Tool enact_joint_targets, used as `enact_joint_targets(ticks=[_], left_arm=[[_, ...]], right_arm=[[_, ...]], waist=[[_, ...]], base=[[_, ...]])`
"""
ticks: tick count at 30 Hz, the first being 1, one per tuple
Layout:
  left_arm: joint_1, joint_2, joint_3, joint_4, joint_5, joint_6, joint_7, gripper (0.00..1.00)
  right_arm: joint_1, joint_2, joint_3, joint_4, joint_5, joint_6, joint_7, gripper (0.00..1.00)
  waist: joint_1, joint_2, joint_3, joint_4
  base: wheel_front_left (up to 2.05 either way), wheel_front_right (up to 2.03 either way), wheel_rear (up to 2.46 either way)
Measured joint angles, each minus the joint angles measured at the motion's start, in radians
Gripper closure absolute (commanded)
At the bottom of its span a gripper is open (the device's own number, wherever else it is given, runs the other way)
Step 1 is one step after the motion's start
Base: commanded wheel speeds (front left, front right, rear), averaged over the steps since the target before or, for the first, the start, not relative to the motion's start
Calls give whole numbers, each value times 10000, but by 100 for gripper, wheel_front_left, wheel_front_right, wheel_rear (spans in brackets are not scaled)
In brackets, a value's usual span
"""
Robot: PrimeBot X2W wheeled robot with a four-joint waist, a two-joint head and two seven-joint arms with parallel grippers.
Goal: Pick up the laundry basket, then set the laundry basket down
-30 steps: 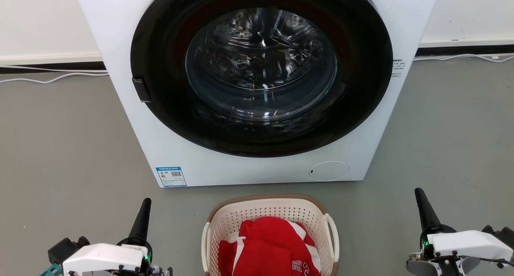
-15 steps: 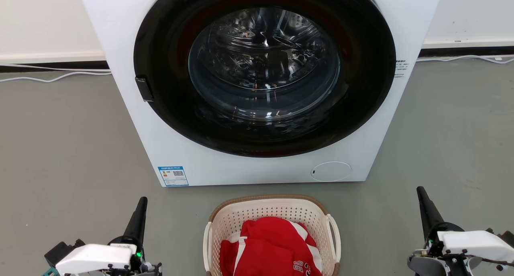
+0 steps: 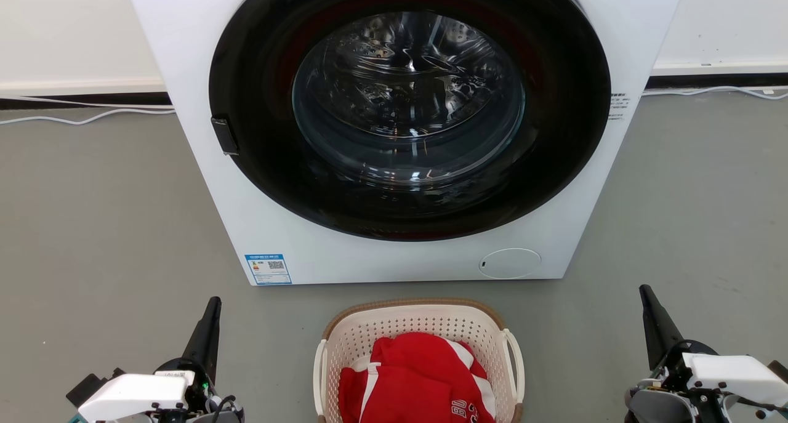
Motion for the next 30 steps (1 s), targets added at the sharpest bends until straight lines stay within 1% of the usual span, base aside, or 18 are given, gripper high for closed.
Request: enact_joint_targets(ticks=[30], left_arm=[[0,0,10,4,0,0,0,100]], right_arm=[[-1,0,-4,-4,0,-2,2,100]], waist=[[0,0,0,0]], base=[[0,0,0]])
